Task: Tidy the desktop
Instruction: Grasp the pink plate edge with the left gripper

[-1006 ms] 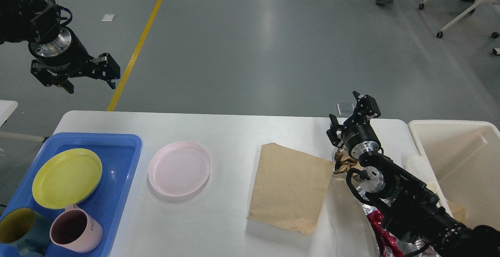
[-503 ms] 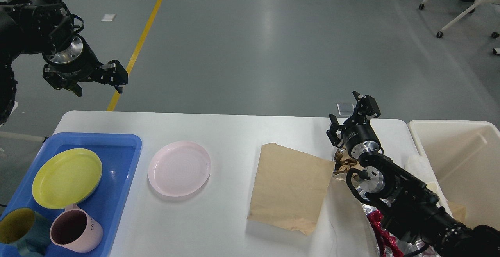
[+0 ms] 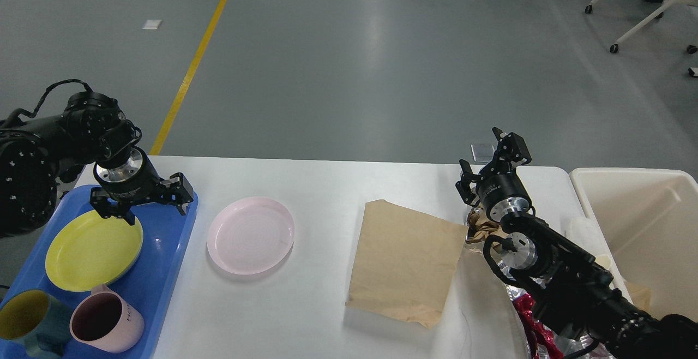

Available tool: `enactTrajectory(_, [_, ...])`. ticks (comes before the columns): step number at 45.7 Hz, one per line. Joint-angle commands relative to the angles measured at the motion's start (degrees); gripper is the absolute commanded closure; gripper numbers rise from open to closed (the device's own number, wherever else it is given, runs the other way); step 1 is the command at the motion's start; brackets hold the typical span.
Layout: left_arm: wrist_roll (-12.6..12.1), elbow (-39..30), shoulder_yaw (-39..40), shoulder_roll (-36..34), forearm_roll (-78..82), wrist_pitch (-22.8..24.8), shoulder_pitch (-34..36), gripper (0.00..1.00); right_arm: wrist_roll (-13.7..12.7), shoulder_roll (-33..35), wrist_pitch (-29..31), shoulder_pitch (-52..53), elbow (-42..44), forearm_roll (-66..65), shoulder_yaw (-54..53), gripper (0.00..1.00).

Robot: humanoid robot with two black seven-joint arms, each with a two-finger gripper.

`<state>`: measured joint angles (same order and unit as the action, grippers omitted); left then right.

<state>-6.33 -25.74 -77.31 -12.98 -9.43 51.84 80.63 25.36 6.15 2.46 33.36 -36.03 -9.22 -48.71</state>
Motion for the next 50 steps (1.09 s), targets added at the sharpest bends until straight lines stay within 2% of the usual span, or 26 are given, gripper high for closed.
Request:
enactTrajectory(1, [0.0, -0.27, 0.67, 0.24, 0.11, -0.96, -1.61, 0.05, 0.04, 0.0, 0.0, -0.05, -0.01, -0.01, 0.01, 0.0])
enactTrajectory(12, [0.09, -0.54, 6.12, 0.42, 0.02, -1.31, -3.02, 0.05, 0.04, 0.0, 0.0, 0.04, -0.01, -0.01, 0.01, 0.0])
enactTrajectory(19, [-0.08, -0.45, 8.58, 0.85, 0.11, -3.32, -4.87, 0.05, -0.05, 0.0, 0.0, -0.05, -0.01, -0.01, 0.01, 0.0])
enactTrajectory(36, [-1.4, -0.45, 11.66, 2.0, 0.2, -15.01, -10.4, 0.05, 0.04, 0.0, 0.0, 0.04, -0.01, -0.01, 0.01, 0.0])
enactTrajectory(50, [-1.31, -0.54, 14.38, 2.09, 0.2, -14.67, -11.11, 0.05, 0.04, 0.0, 0.0, -0.05, -0.01, -0.01, 0.01, 0.0])
